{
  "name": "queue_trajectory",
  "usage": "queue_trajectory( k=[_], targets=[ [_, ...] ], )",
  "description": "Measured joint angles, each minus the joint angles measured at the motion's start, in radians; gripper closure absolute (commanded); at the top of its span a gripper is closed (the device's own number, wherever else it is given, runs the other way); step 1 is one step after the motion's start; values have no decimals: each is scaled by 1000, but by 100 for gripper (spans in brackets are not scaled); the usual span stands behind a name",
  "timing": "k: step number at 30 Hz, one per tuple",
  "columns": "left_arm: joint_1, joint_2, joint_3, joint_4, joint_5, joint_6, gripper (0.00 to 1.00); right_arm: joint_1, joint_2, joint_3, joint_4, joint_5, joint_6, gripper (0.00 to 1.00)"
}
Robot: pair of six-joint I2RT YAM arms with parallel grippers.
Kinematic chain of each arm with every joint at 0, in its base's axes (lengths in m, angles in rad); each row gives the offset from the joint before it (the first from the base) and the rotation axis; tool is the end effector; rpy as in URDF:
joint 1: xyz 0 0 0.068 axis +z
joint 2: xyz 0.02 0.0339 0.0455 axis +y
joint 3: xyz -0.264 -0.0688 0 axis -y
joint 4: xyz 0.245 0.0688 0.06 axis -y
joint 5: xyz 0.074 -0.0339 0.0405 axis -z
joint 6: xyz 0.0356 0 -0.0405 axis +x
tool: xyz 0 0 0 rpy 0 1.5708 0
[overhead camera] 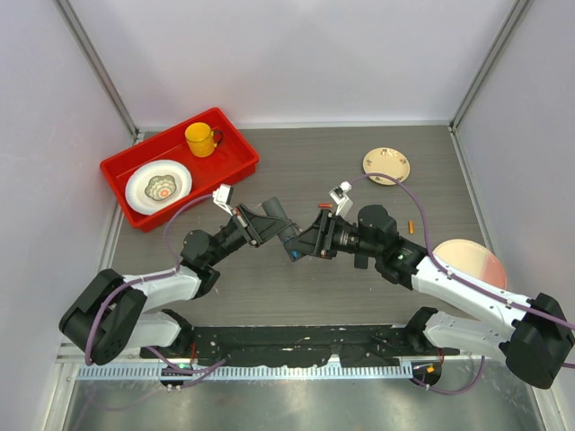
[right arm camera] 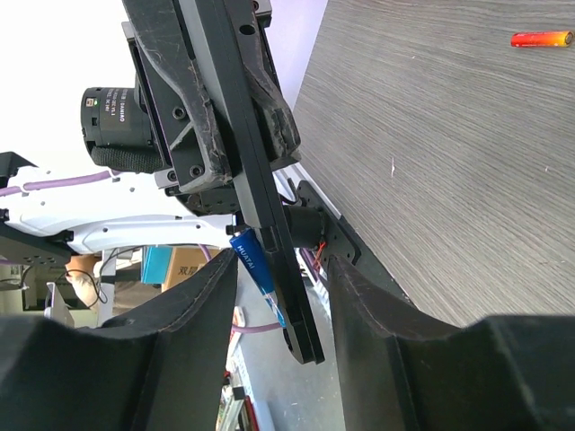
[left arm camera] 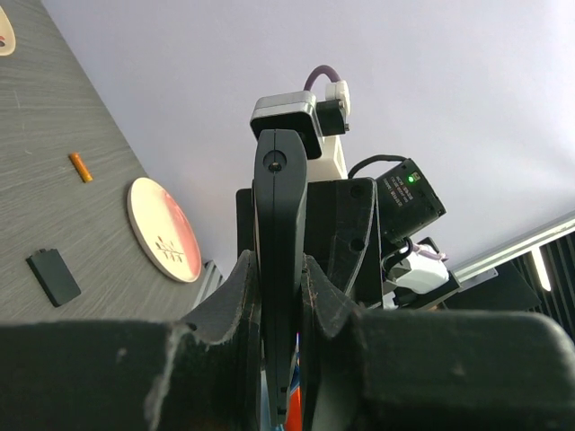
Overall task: Load the batteries into the remote control
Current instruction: Load the battery into the remote control.
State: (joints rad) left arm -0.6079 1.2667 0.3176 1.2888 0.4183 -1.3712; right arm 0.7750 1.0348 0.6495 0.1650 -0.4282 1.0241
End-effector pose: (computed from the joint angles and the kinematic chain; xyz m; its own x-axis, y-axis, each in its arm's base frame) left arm 0.1829 -0.1449 0.2367 -0.7655 -0.5585 -0.3196 0.4339 -0.0812 -0.8973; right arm 0.1601 0.1775 0.2808 -0.8722 0.2335 -0.4298 -0.3480 0.3211 0.8808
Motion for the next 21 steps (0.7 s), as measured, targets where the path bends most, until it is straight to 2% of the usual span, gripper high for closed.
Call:
queue_trajectory(
  k=[21],
  targets=[
    [0, -11, 0, -10, -8, 8, 100, 0, 0, -8, 22, -16, -10, 65]
  ],
)
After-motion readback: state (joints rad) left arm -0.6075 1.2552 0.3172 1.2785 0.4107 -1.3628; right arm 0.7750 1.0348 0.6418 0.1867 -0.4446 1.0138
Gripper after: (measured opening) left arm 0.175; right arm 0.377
